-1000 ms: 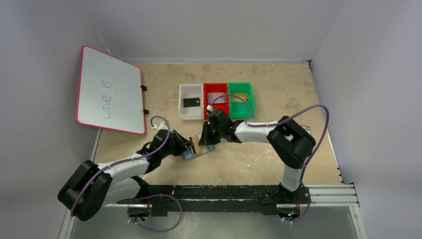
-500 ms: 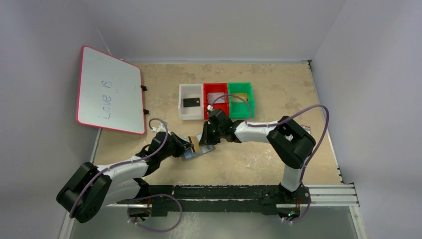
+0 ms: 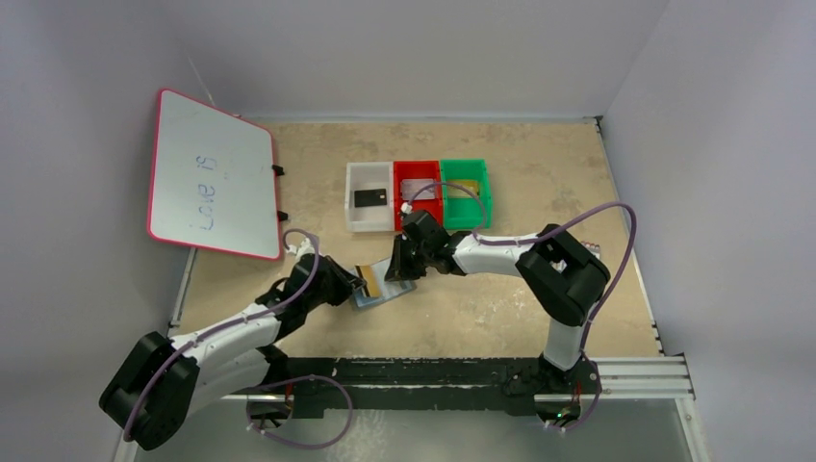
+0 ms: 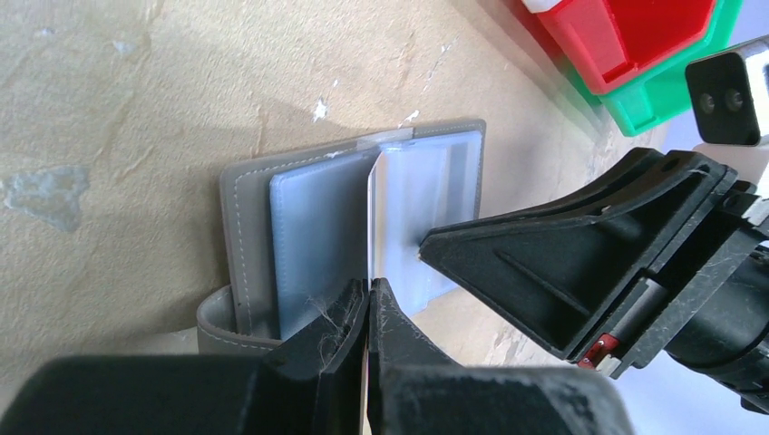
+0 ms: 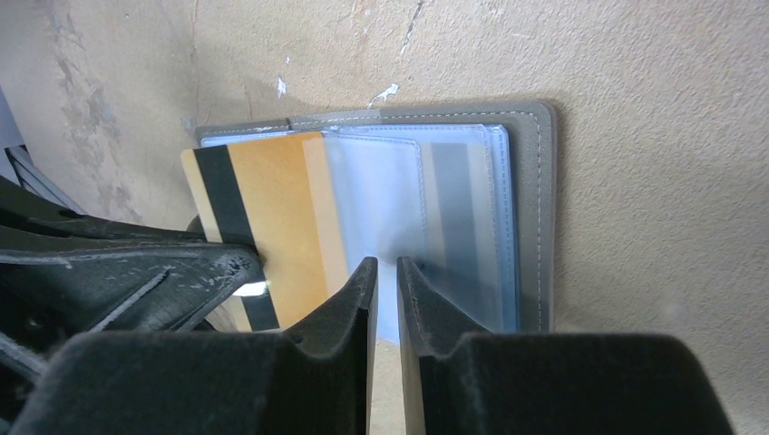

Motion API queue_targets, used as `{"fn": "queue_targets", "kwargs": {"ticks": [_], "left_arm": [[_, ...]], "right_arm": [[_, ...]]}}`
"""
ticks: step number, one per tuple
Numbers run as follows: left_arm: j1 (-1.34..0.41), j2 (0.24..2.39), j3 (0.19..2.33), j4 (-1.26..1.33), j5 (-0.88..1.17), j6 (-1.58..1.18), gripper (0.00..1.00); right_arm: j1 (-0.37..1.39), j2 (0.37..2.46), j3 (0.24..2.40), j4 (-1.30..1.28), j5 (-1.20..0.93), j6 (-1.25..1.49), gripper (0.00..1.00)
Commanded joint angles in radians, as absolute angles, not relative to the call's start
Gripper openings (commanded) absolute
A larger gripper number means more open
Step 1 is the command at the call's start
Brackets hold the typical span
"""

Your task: Take the credit cards out of the card holder

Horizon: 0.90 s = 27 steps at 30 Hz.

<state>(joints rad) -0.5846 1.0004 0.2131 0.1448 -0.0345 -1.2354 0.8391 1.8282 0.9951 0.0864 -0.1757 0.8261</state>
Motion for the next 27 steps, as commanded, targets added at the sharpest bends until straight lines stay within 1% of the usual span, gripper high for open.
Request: {"fn": "queue_targets", "kwargs": {"ticks": [1,3,8,13,15,21,25,27], "left_arm": [[-0.586,0.973,0.294,0.044,-0.086,-1.167,0.00],[-0.586,0.961,0.315,0.014,-0.095,-1.152,0.00],[-0.586,0.929,0.360,-0.043,-0.107,-1.120,0.00],[-0.586,0.877,0.404,-0.092,-0.124,-1.101,0.00],[-0.586,0.855,0.420,-0.111,-0.139,-1.093,0.00],[-0.586,0.801,0.445,-0.137,-0.162,-1.077,0.00],[-0.586,0.767,0.439,-0.103,-0.157,-1.074,0.00],[-0.586,0.748,0.428,-0.071,-0.150,-1.075,0.00]], "right_arm": [[0.837,1.834,1.011,0.006,-0.127,0.792,0.17],[0.837,1.819,1.012,0.017,-0.133,0.778,0.17],[0.836,1.756,1.014,0.064,-0.145,0.753,0.27],[0.837,1.657,1.014,0.072,-0.091,0.755,0.41],[0.837,1.614,1.016,0.050,-0.029,0.763,0.51],[0.836,1.470,1.005,-0.014,0.175,0.782,0.71],[0.833,1.422,1.009,-0.049,0.251,0.813,0.73],[0.833,1.393,0.981,0.008,0.276,0.785,0.73]]}}
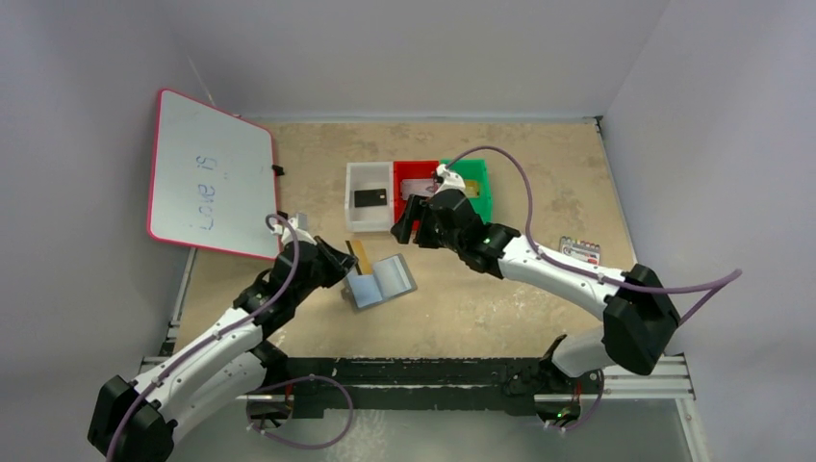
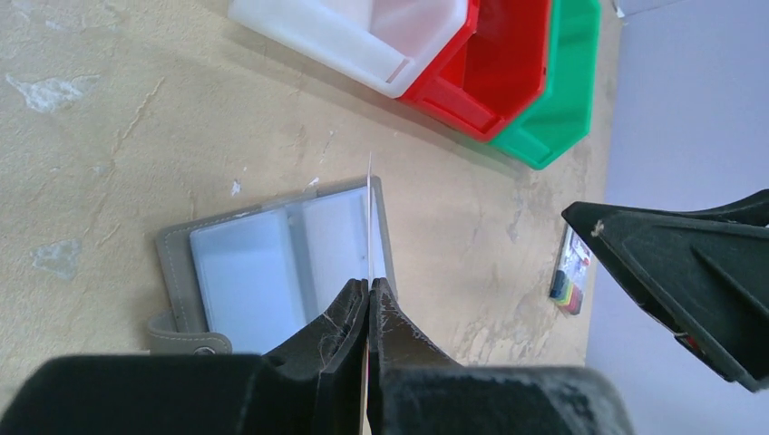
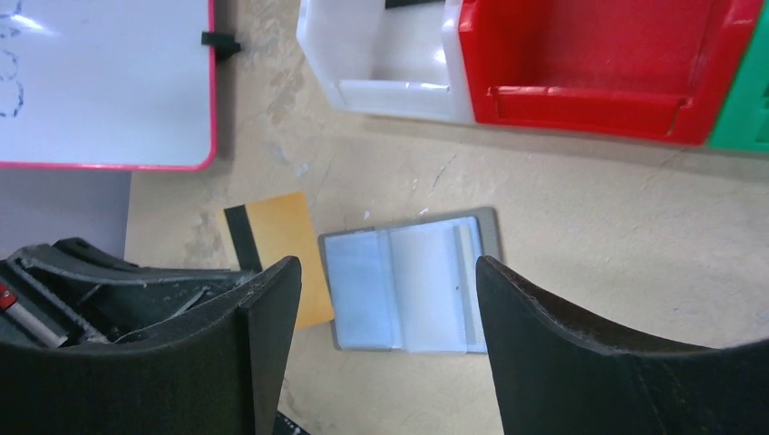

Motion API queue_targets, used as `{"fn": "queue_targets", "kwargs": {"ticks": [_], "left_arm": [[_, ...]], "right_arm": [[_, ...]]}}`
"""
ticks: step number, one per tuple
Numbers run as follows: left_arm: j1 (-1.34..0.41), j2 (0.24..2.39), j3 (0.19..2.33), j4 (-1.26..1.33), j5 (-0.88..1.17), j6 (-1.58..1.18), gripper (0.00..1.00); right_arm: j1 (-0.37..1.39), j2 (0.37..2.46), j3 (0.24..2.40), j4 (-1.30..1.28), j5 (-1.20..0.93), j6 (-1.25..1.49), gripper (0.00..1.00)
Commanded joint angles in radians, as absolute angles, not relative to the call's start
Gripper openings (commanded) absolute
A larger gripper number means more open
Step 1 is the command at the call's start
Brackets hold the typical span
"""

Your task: Take the credit cards out of the card holder

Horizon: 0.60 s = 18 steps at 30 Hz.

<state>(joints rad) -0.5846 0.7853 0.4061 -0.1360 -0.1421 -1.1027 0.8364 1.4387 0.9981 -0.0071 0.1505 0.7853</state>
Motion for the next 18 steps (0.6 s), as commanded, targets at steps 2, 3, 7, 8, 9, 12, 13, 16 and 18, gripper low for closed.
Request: {"fn": "queue_targets", "kwargs": {"ticks": [2,3,7,8,9,12,13,16,18], "left_arm": [[-0.586,0.725,0.409,-0.025,-0.131,-1.073,0.00],[-0.586,0.715,0.399,0.000,-0.119,-1.072,0.00],[-0.586,0.670,0.358,0.134,-0.059,-1.071,0.00],[-0.586,0.658,0.345,0.168,-0.045,-1.073,0.00],[-0.586,0.645,0.335,0.197,-0.037,-1.075,0.00],[-0.585,0.611,0.304,0.281,-0.008,-1.082,0.00],[-0.586,0.605,0.298,0.304,0.004,-1.082,0.00],[-0.586,0.599,0.288,0.381,0.057,-1.082,0.00],[-0.585,0.612,0.283,0.441,0.094,-1.087,0.00]], "right_arm": [[0.833,1.336,0.902,0.146,0.281,0.756,0.74],[0.831,1.307,0.860,0.209,0.270,0.740,0.76],[0.746,1.287,0.858,0.232,0.006,0.714,0.79],[0.714,1.295,0.853,0.270,-0.105,0.714,0.78],[0.685,1.302,0.821,0.344,-0.220,0.721,0.83],[0.636,1.306,0.731,0.591,-0.425,0.828,0.90],[0.631,1.315,0.728,0.640,-0.472,0.844,0.89],[0.628,1.379,0.788,0.645,-0.623,0.830,0.80],[0.627,1.419,0.805,0.681,-0.666,0.852,0.73]]}}
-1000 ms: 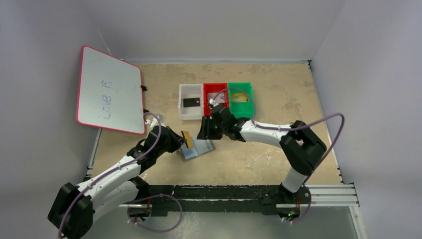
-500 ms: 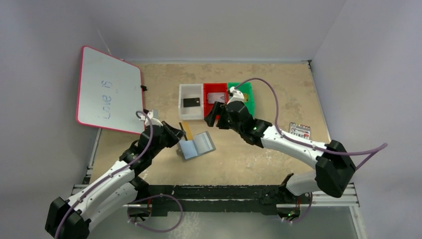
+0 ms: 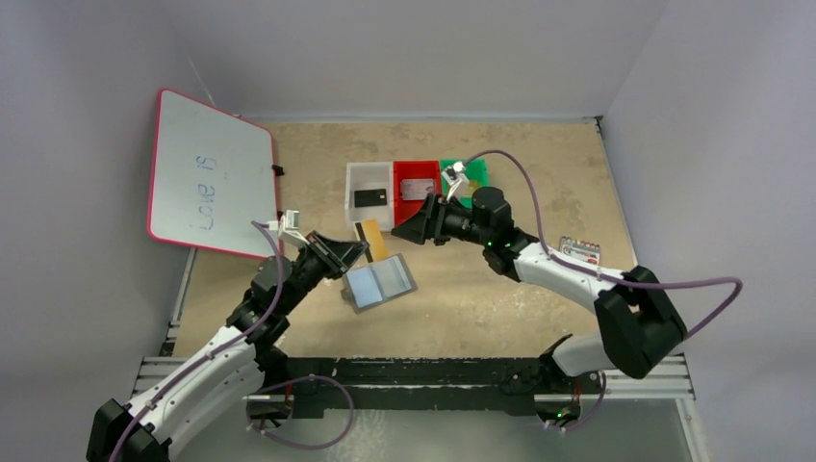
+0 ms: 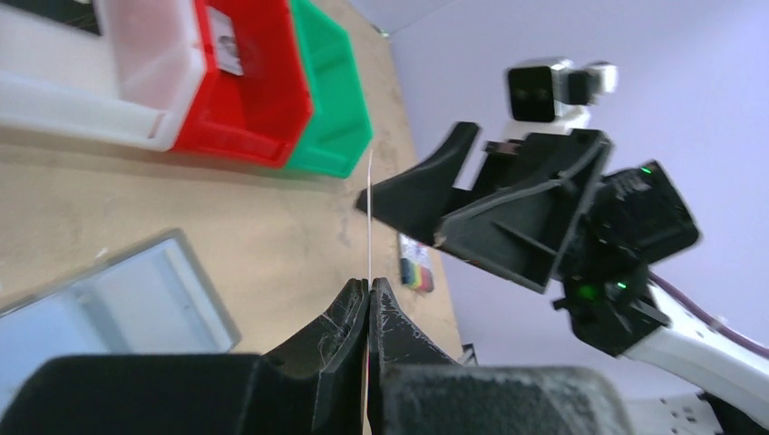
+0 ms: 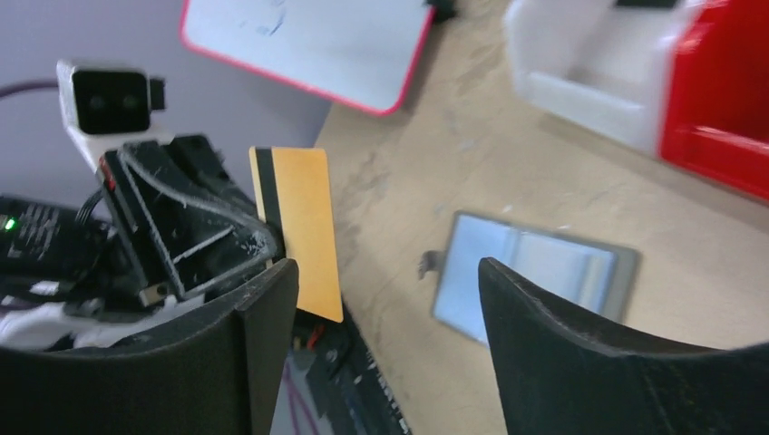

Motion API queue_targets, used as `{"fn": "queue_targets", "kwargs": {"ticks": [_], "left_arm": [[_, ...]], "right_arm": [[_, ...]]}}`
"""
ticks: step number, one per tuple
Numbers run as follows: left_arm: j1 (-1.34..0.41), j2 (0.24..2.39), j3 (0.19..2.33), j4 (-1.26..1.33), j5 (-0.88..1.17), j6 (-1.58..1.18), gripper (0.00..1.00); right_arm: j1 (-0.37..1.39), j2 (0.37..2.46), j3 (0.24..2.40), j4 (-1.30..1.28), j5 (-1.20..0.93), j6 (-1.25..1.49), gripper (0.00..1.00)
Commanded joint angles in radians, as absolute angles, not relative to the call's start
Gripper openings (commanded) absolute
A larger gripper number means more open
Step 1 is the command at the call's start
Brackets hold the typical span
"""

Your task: Take the credit cards out of the card holder

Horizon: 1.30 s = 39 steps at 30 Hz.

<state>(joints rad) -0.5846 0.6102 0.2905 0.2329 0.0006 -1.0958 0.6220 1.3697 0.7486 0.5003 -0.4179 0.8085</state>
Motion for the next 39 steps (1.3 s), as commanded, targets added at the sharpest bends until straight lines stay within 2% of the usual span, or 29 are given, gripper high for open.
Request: {"fn": "queue_targets", "kwargs": {"ticks": [1,9,15,18,23,31,39], "left_arm": [[-0.586,0.620,0.280,0.472,0.109,-1.088,0.00],[-0.586,0.695,0.266,0.607,0.185,-1.130,0.00],[-0.586,0.692,0.266,0.594,0.184,-1.129,0.00],[-0.586,0.693,0.268,0.593,0.186,-1.128,0.00],[-0.586,0.695,0.275,0.574,0.191,-1.120,0.00],[-0.586,0.691,0.278,0.560,0.183,-1.116,0.00],[-0.586,0.697,0.269,0.583,0.163,-1.129,0.00]], "right_arm": [[0.627,1.431,0.801,0.718,-0.686,0.876,0.72],[0.629,1.508,0.802,0.882,-0.787,0.972,0.53],[0.623,1.493,0.797,0.904,-0.803,0.997,0.47],[0.620,1.491,0.797,0.910,-0.802,1.005,0.37],[0.610,1.477,0.781,0.939,-0.795,1.028,0.36],[0.606,1.469,0.784,0.948,-0.824,1.030,0.22],[0.606,1.467,0.778,0.967,-0.837,1.039,0.13]]}}
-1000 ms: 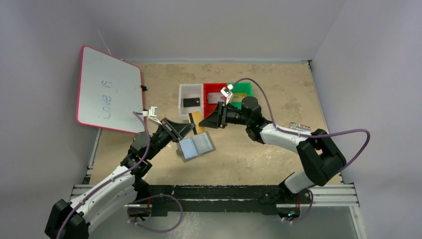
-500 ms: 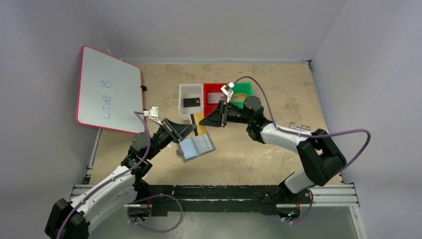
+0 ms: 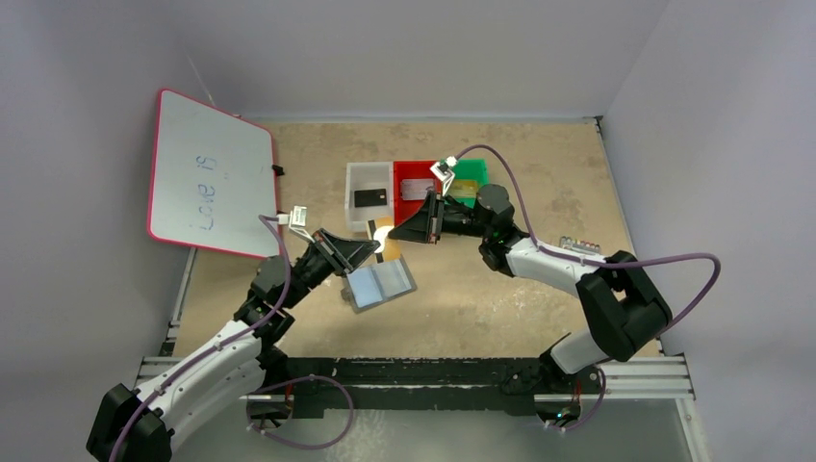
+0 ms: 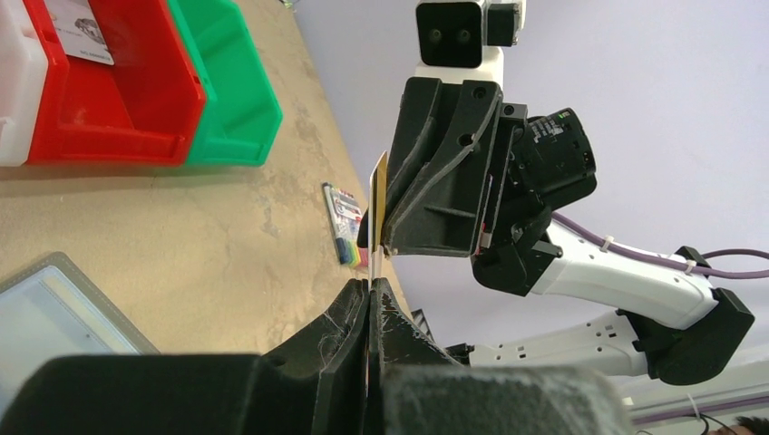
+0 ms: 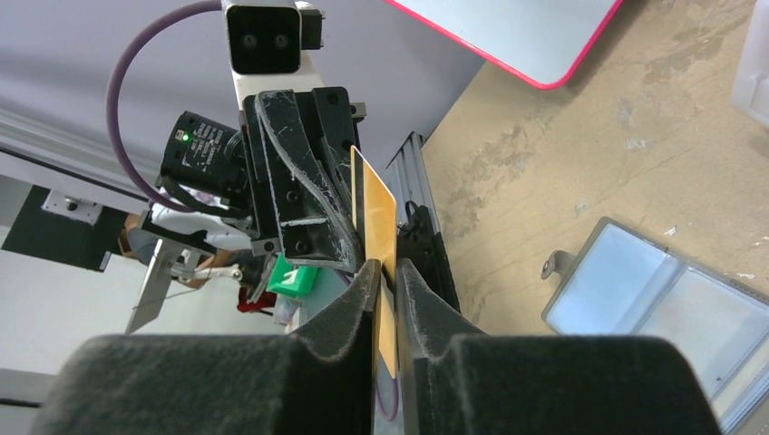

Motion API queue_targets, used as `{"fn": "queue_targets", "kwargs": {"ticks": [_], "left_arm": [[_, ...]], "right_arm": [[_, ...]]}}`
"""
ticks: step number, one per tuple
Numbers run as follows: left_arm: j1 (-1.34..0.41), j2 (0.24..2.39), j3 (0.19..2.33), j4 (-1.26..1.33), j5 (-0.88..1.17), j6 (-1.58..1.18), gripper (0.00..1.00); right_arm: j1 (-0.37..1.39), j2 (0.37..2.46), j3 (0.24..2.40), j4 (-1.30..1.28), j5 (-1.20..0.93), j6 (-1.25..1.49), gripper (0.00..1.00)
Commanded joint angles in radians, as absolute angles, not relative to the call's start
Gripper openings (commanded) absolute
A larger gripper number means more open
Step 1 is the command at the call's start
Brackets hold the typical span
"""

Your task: Take the credit cards out of the card holder

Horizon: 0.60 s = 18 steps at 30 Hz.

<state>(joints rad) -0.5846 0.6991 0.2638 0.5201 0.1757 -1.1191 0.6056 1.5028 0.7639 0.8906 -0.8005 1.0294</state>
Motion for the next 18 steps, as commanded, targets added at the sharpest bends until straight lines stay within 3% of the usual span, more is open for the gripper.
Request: {"fn": "queue_targets", "kwargs": {"ticks": [1,3,6,10,16,18], "left_arm": [[-0.586,0.696,0.265,0.591,0.159,-1.133,0.00],[-0.586,0.698,0.259,0.612,0.149,-1.140,0.00],[-0.586,0.712,0.255,0.654,0.140,-1.148,0.00],[-0.586,0.731,0.255,0.677,0.145,-1.155,0.00],[-0.586,0.737,0.248,0.680,0.140,-1.155,0.00],[-0.586,0.743,0.255,0.665,0.150,-1.158,0.01]], "right_arm": [[0.606,1.468,0.777,0.967,-0.839,1.037,0.12],[0.606,1.475,0.779,0.978,-0.848,1.038,0.10],[0.607,1.488,0.787,1.008,-0.862,1.049,0.17],[0.606,1.483,0.786,1.002,-0.875,1.053,0.17],[0.606,1.462,0.793,0.944,-0.850,1.019,0.01],[0.606,1.453,0.813,0.894,-0.846,0.979,0.00]]}}
